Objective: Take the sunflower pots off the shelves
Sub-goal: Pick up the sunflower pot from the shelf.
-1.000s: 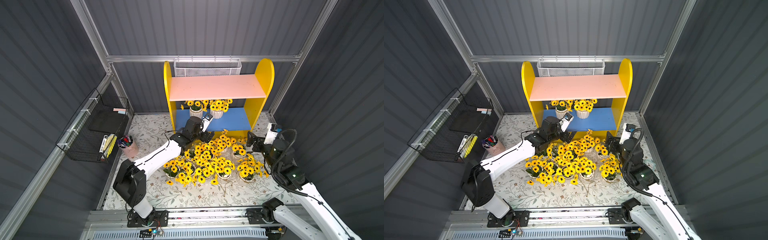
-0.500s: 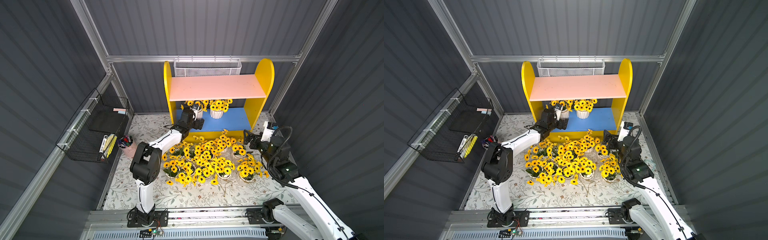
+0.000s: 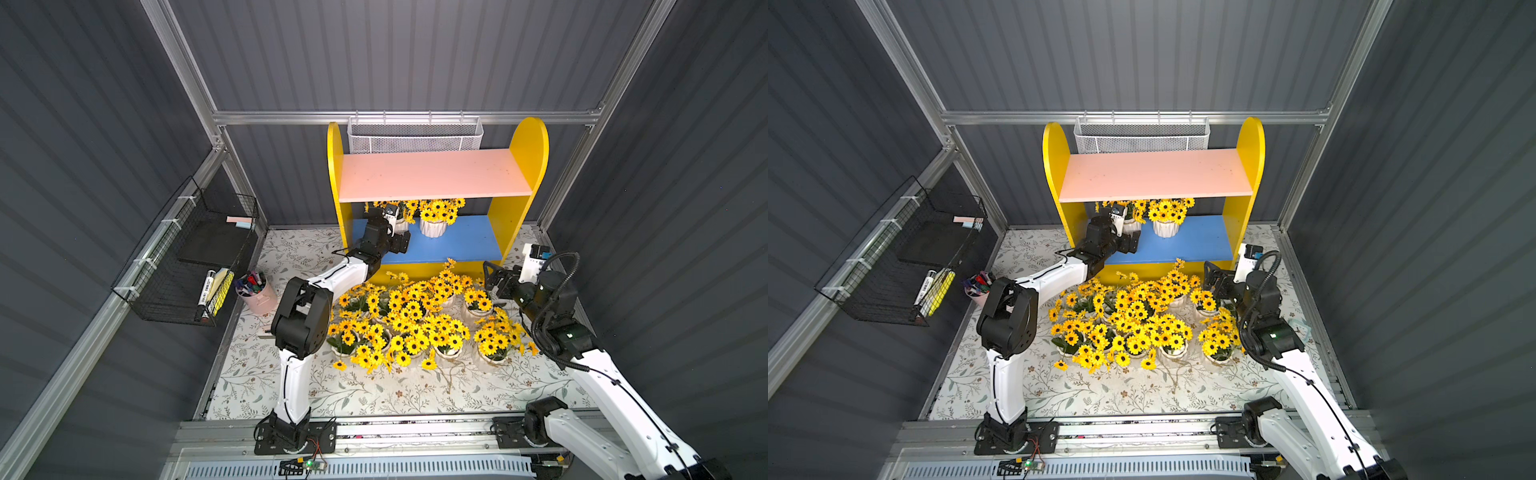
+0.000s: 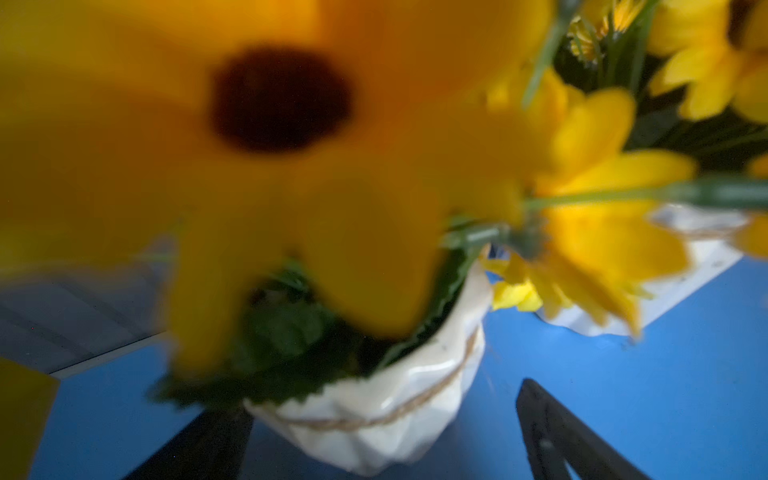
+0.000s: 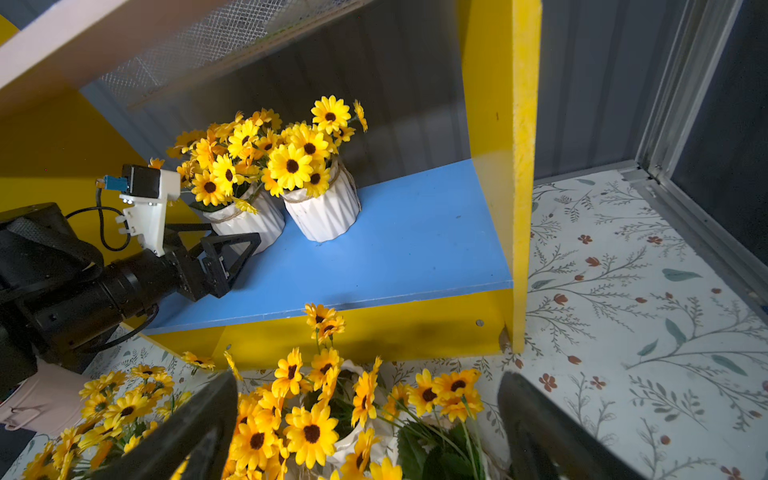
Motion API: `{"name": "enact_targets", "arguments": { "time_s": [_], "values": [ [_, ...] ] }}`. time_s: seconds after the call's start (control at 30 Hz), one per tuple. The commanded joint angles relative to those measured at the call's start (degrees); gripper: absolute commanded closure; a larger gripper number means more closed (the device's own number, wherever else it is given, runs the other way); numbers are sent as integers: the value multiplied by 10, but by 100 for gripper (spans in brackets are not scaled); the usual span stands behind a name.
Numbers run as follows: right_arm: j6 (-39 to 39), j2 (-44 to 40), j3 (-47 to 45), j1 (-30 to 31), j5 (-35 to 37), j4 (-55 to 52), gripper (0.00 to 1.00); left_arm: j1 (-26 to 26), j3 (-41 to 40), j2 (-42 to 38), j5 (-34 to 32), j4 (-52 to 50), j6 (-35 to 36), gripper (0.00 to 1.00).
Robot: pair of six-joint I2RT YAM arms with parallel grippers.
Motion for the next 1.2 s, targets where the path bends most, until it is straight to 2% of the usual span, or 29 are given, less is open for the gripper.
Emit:
{"name": "enact_targets", "arguments": {
  "time_s": [0.0,0.4,0.67,0.93,0.97,1.1,1.17],
  "values": [
    [7,3,-11,-2,-17,15,1,1,13,9,-16,49,-3,1],
    [9,18,-20,-3,-24,22,1,6,59,62,-11,89,-8,1],
    [11,30,-19,-4,-34,22,1,8,110,107,-19,102,23,1],
    [-2,30,-23,-4,-35,10,1,28,125,129,-7,110,16,1],
    [-2,28,-24,-4,-32,9,1,28,125,129,-6,110,17,1],
    [1,18,-21,-4,-36,4,1,31,105,121,10,116,32,15],
    [0,14,-20,-4,-35,1,1,32,94,116,19,121,36,28]
  ]
}}
